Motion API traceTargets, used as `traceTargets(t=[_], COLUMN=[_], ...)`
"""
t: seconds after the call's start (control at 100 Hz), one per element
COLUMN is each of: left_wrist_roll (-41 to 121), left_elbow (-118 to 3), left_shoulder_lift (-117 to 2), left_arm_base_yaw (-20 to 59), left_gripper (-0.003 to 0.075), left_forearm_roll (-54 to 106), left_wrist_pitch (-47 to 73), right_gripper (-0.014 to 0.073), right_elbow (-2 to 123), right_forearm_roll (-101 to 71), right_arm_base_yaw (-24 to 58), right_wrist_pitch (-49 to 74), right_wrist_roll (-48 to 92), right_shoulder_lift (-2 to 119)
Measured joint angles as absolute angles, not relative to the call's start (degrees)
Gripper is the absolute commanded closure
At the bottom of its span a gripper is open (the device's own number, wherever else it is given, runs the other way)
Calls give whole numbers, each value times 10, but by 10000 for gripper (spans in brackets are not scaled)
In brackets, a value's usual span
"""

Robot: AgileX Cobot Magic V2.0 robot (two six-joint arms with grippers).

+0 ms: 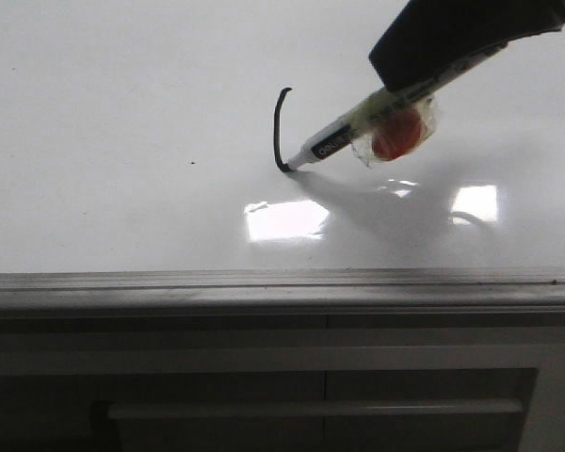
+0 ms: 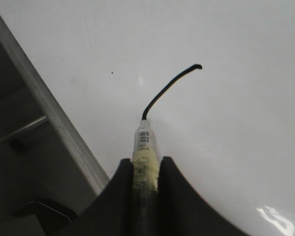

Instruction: Write number 0 on whiteboard

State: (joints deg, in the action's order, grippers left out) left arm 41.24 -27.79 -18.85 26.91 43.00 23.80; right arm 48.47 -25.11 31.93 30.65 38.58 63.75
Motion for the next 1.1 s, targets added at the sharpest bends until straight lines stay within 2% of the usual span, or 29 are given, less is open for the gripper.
traceTargets(t=[0.22,0.57,1.1], left_wrist_roll=[412,412,412], left_elbow=[-278,-278,-278], left_shoulder_lift=[-189,-189,-189], left_arm_base_yaw=[269,269,269], left_gripper=[740,740,740], left_forearm_roll=[430,430,434], left_wrist_pitch=[238,238,238], right_gripper=[641,641,641], right_elbow=[490,500,571], right_forearm_roll=[-134,-25,57], right_arm_base_yaw=[324,324,324], right_wrist_pitch=[346,361,360], right_wrist_roll=[229,110,85], right_shoulder_lift=[623,597,631])
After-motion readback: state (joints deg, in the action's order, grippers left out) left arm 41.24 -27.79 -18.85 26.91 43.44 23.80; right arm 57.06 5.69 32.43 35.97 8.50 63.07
